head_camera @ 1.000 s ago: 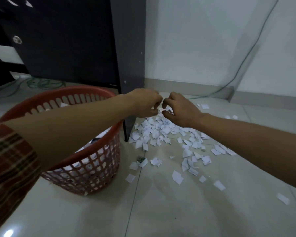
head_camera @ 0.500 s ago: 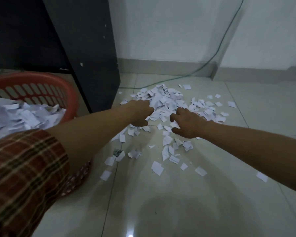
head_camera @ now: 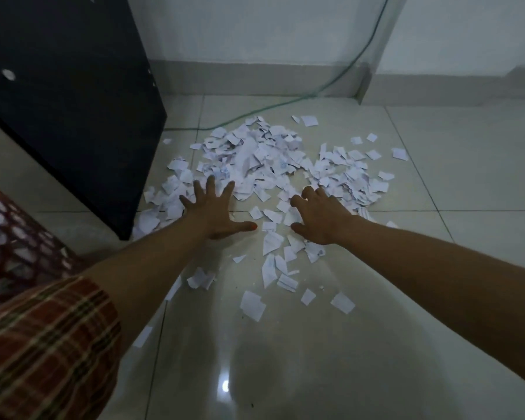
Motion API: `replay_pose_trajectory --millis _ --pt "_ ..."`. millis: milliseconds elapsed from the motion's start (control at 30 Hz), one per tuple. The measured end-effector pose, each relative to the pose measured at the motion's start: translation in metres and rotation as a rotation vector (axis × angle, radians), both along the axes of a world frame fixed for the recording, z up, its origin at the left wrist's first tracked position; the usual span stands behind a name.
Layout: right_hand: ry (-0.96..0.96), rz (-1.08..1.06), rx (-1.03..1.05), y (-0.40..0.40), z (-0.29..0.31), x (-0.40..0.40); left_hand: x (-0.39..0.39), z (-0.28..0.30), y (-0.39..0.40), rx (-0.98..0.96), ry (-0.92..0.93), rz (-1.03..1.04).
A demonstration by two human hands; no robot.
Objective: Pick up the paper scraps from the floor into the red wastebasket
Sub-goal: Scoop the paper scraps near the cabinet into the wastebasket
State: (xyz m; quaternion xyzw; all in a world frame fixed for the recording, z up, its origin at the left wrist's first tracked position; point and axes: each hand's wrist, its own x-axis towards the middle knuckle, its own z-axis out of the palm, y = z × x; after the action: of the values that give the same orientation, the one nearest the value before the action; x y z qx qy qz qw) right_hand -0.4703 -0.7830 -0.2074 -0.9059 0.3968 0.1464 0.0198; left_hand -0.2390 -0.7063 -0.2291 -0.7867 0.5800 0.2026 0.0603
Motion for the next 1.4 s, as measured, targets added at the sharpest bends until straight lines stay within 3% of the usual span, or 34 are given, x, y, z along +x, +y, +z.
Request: replay_pose_trajectory --millis 133,300,533,733,833,1000,1133,1300,1400 --pt "-0.073 -0.099 -0.027 -0.01 -0.019 -0.013 -0.006 -0.021 -0.011 -0.058 0.135 0.094" --pt "-0.141 -0.287 -0.083 -0.029 -0.039 -0.04 -0.029 -0.04 -0.025 -0.074 0.022 -0.079" --pt "-0.247 -0.528 -0.11 -0.056 -0.048 -0.057 -0.051 -0.034 -0.029 -0.33 0.103 -0.215" --pt "-0.356 -0.725 0.115 -0.084 -0.052 -0.047 -0.056 -0.036 -0.03 -0.538 0.266 -0.154" --pt "-0.283 -0.672 0.194 -0.079 -0.059 -0.035 -0.051 -0.034 -0.04 -0.617 0.199 -0.133" --pt "-0.345 -0.508 0.118 -0.058 -0.07 -0.021 -0.034 -0.025 -0.074 -0.598 0.102 -0.111" --pt "-0.347 -0.4 0.019 -0.039 -0.078 -0.024 -0.037 -0.024 -0.102 -0.457 0.124 -0.073" --pt "-0.46 -0.215 -0.277 -0.02 -0.085 -0.033 -0.058 -0.03 -0.109 -0.174 0.124 -0.16" --pt "-0.437 -0.183 -0.266 -0.016 -0.082 -0.038 -0.066 -0.045 -0.091 -0.12 0.065 -0.238"
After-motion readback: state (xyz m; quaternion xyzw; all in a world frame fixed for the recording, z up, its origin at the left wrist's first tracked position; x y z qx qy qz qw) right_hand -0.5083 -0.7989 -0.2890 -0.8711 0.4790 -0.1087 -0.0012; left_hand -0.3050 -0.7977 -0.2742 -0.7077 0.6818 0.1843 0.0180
